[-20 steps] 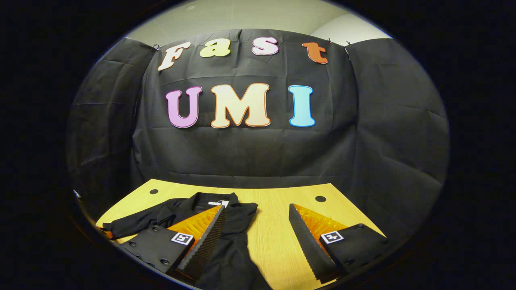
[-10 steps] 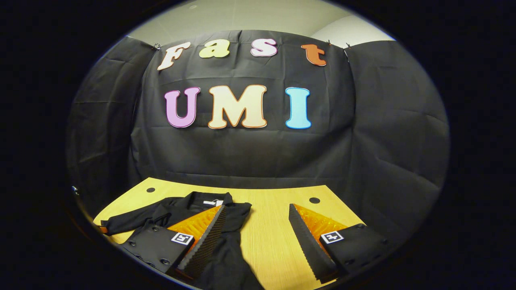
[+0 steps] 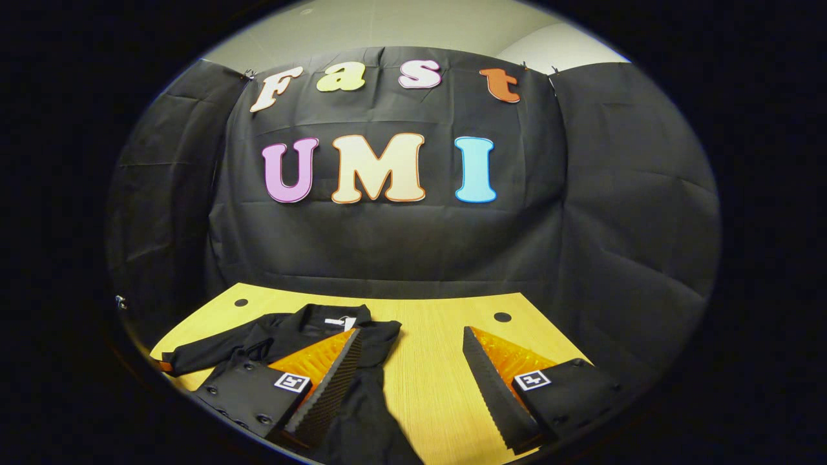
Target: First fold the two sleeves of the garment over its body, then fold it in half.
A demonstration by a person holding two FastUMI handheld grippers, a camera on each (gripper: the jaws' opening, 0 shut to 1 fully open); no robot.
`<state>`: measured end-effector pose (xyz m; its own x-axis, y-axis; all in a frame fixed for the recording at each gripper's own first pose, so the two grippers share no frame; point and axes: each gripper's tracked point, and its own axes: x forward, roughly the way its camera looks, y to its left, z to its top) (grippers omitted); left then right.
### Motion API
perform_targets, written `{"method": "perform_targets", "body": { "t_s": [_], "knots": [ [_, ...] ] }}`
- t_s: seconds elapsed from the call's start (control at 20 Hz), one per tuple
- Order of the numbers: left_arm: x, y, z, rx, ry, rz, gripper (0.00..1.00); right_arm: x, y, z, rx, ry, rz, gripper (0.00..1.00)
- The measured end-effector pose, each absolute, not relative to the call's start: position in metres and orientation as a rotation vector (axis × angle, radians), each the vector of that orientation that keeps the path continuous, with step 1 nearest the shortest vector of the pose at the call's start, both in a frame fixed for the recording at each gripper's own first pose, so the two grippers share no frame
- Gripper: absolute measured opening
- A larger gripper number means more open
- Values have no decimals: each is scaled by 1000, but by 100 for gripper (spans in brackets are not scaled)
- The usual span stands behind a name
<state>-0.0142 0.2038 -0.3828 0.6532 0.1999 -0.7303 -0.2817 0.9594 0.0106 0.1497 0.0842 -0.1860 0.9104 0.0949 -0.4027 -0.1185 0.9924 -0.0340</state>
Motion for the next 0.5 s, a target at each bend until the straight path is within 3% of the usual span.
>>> {"method": "perform_targets", "body": {
  "t_s": [0.5],
  "knots": [
    [51, 153, -312, -113, 664, 189, 0, 141, 67, -198, -57, 437, 120, 99]
  ]
}}
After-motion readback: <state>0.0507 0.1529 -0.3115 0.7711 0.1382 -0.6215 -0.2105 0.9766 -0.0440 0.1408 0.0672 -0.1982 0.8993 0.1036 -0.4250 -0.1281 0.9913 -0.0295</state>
